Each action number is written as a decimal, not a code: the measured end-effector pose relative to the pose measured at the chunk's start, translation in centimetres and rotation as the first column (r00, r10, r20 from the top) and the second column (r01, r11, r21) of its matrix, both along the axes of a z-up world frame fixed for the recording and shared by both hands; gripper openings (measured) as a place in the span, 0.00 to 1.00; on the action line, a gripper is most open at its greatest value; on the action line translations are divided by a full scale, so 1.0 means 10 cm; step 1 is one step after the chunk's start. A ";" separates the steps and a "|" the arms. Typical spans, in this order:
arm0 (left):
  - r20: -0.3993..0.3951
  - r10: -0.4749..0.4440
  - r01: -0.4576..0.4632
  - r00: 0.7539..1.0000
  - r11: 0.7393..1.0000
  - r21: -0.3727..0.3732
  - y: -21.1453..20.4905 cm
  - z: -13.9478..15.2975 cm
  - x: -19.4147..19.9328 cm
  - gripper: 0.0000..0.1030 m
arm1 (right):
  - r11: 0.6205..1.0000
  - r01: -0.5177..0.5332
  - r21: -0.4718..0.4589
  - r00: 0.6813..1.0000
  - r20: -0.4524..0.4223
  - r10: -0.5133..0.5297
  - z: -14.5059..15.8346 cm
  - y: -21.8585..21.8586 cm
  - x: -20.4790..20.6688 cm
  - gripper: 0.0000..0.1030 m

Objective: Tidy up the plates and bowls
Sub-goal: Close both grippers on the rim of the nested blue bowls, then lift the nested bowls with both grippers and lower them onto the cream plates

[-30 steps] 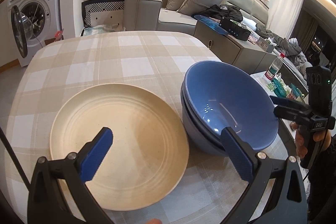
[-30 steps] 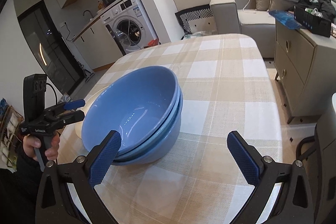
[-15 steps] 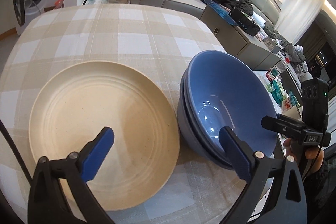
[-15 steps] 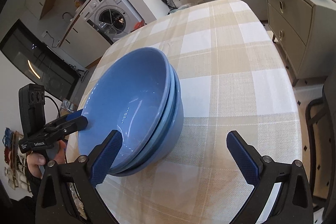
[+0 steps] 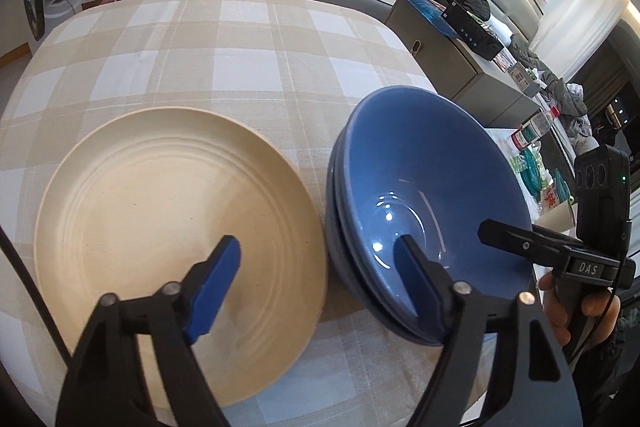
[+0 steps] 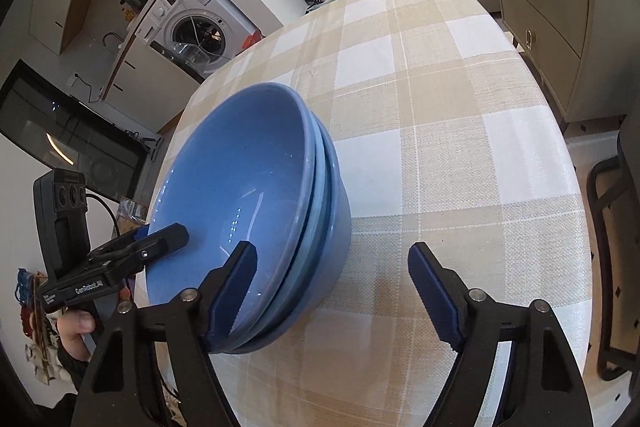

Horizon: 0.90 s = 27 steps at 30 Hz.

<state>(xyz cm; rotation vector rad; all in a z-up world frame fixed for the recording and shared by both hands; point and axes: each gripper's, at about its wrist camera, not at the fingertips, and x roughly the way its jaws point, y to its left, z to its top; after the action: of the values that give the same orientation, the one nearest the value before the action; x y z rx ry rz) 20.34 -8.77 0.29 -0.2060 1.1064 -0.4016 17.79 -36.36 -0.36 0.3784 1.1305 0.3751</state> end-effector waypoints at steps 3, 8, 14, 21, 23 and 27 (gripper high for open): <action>-0.010 -0.003 0.003 1.000 1.000 -0.001 -0.05 0.00 0.01 0.65 | 1.000 -0.009 0.005 1.000 -0.012 0.009 -0.01 0.03 0.00 0.71; -0.041 -0.027 0.027 0.999 1.000 -0.002 -0.15 -0.01 0.01 0.51 | 1.000 -0.025 0.002 0.999 -0.031 0.025 0.00 0.10 0.01 0.56; -0.061 -0.055 0.053 0.997 0.998 -0.032 -0.24 -0.02 0.00 0.40 | 1.000 -0.012 -0.009 0.999 -0.047 0.012 0.01 0.15 0.03 0.42; -0.047 -0.061 0.061 0.997 0.998 -0.006 -0.30 0.01 0.00 0.37 | 0.999 -0.013 -0.046 1.000 -0.028 0.011 0.04 0.19 0.01 0.38; -0.044 -0.062 0.062 0.997 0.998 0.003 -0.31 0.02 -0.01 0.37 | 0.998 -0.016 -0.060 1.000 -0.024 0.015 0.05 0.21 0.00 0.37; -0.047 -0.062 0.062 0.997 0.998 0.016 -0.32 0.02 -0.01 0.37 | 0.997 -0.019 -0.076 0.999 -0.029 0.017 0.06 0.23 -0.02 0.37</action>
<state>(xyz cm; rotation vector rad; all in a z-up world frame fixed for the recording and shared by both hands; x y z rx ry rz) 20.21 -12.02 0.50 -0.1666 1.1640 -0.4441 17.64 -34.07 0.21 0.3079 1.1728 0.3425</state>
